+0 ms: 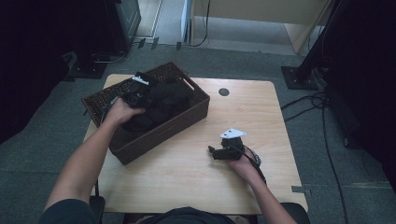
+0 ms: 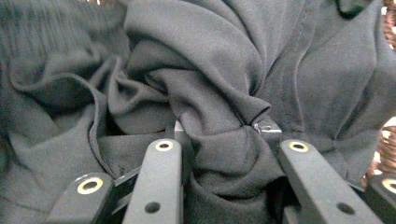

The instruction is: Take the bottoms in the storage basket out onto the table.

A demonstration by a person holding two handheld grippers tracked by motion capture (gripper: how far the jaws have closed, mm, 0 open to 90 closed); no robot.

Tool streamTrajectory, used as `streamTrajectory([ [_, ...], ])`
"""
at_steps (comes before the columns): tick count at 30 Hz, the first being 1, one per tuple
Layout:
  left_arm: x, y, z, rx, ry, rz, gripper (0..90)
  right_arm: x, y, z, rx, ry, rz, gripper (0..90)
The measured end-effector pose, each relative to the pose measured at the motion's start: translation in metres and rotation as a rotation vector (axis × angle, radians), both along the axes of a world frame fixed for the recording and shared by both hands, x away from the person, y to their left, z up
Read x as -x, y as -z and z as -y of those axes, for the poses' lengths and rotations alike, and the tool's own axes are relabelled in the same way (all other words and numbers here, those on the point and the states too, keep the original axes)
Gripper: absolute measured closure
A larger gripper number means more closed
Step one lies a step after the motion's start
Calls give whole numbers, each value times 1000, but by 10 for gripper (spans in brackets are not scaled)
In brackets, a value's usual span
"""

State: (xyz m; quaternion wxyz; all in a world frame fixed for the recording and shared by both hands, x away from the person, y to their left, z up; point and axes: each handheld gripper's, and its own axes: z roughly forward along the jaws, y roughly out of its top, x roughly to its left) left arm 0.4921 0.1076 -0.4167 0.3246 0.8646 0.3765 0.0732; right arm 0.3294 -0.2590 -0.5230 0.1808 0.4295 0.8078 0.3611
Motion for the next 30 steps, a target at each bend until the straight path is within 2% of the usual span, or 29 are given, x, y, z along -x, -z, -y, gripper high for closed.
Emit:
streamTrajectory([
  [3, 3, -14, -1, -2, 14, 16, 704, -3, 0, 4, -18, 5, -2, 183],
  [4, 4, -19, -1, 10, 17, 25, 704, -3, -1, 5, -24, 10, -6, 183],
  [7, 8, -26, -2, 23, 17, 42, 704, -4, -3, 9, -80, 7, -30, 201],
  [10, 12, -35, 1, 30, 23, 52, 704, -4, -4, 15, -36, 22, 0, 208],
  [12, 13, -42, 2, 29, 32, 57, 704, -8, -5, 19, -18, 24, -26, 198],
  [14, 16, -50, 4, 34, 42, 62, 704, -10, -7, 22, 6, 26, -17, 199],
  [20, 23, -82, 5, 78, 54, 84, 704, -24, -12, 30, -2, 40, -26, 191],
  [23, 27, -91, 5, 101, 54, 87, 704, -27, -14, 32, -7, 43, -25, 191],
  [24, 32, -100, 5, 113, 70, 96, 704, -30, -14, 37, -6, 53, -26, 191],
  [26, 37, -107, 6, 119, 81, 107, 704, -30, -13, 40, -5, 60, -29, 191],
  [28, 42, -115, 8, 115, 97, 138, 703, -31, -12, 43, -18, 69, -43, 187],
  [30, 48, -124, 10, 123, 107, 153, 703, -31, -11, 45, -10, 73, -48, 188],
])
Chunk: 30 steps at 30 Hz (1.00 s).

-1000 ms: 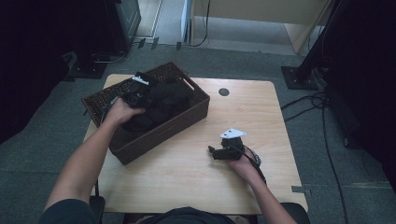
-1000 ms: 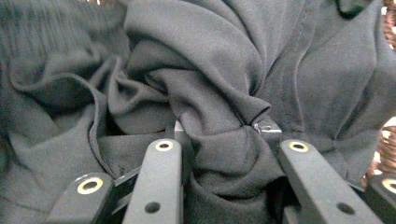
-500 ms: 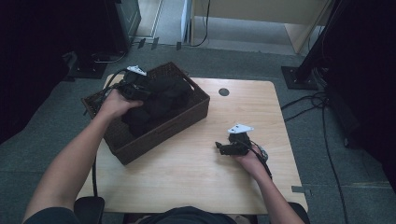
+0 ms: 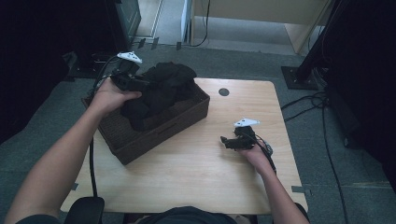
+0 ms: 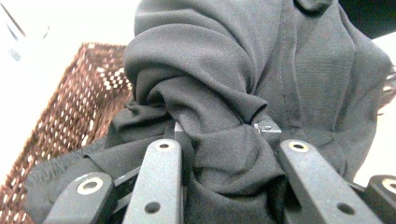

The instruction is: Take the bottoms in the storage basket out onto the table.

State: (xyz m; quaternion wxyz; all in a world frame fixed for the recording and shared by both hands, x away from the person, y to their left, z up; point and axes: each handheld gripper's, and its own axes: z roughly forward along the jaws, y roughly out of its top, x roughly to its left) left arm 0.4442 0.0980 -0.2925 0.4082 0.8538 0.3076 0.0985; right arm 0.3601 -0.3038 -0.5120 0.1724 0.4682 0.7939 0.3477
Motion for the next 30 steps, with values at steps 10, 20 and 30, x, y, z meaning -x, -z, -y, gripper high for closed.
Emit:
streamTrajectory([
  [10, 43, -35, 23, 20, 106, 42, 702, 1, 6, 5, 35, 8, -2, 172],
  [20, 89, -25, 64, 52, 223, 32, 700, 0, 6, 14, 24, 37, 1, 171],
  [30, 107, 49, 98, 45, 247, -45, 698, 2, 6, 18, 31, 29, 0, 160],
])
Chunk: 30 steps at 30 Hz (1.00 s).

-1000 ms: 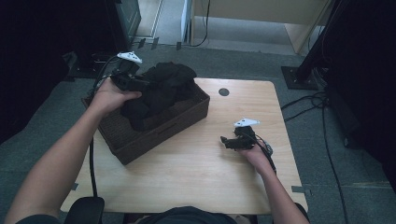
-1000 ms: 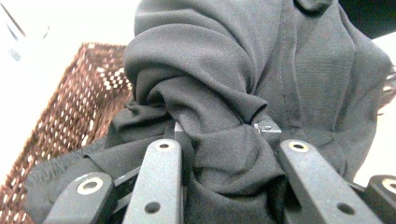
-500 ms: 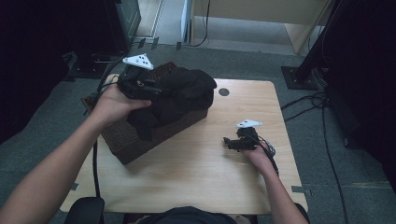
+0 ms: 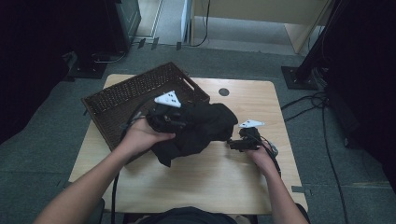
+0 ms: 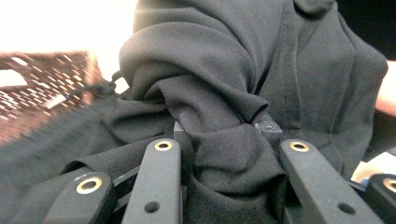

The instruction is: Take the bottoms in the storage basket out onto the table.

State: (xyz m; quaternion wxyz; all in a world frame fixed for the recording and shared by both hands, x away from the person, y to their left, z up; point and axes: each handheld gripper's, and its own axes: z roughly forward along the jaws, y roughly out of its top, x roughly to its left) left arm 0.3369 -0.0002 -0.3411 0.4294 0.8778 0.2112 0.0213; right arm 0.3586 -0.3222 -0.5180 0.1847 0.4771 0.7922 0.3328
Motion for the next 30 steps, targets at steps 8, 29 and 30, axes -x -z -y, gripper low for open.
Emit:
streamTrajectory([
  [8, 18, 73, 24, -60, 34, -83, 695, 0, 1, 8, 19, 1, 25, 154],
  [29, 8, 127, 22, -61, 52, -85, 476, -5, 6, 18, -25, 39, 40, 143],
  [30, 9, 127, 22, -61, 53, -88, 455, -5, 6, 18, -25, 39, 39, 143],
])
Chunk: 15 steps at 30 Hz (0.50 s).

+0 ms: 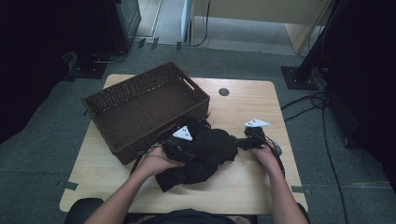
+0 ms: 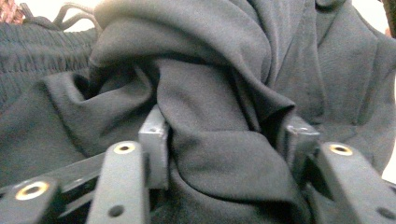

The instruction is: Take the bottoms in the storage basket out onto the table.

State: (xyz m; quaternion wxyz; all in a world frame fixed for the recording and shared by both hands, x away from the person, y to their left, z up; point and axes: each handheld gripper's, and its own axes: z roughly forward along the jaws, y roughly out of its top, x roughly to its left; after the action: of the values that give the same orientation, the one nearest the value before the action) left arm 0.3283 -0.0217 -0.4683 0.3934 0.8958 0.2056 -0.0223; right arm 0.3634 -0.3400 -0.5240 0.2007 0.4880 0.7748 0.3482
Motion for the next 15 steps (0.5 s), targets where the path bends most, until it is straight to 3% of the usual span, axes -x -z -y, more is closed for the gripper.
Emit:
streamTrajectory([
  [7, 1, -7, -6, 6, -7, -29, 356, 0, 0, 0, 0, -1, 0, 143],
  [11, 0, -13, -10, -1, -2, -7, 341, 0, 0, 0, -2, -3, -1, 143],
  [15, -1, -19, -19, 3, -30, -3, 340, 0, 0, 0, -1, -3, -1, 143],
])
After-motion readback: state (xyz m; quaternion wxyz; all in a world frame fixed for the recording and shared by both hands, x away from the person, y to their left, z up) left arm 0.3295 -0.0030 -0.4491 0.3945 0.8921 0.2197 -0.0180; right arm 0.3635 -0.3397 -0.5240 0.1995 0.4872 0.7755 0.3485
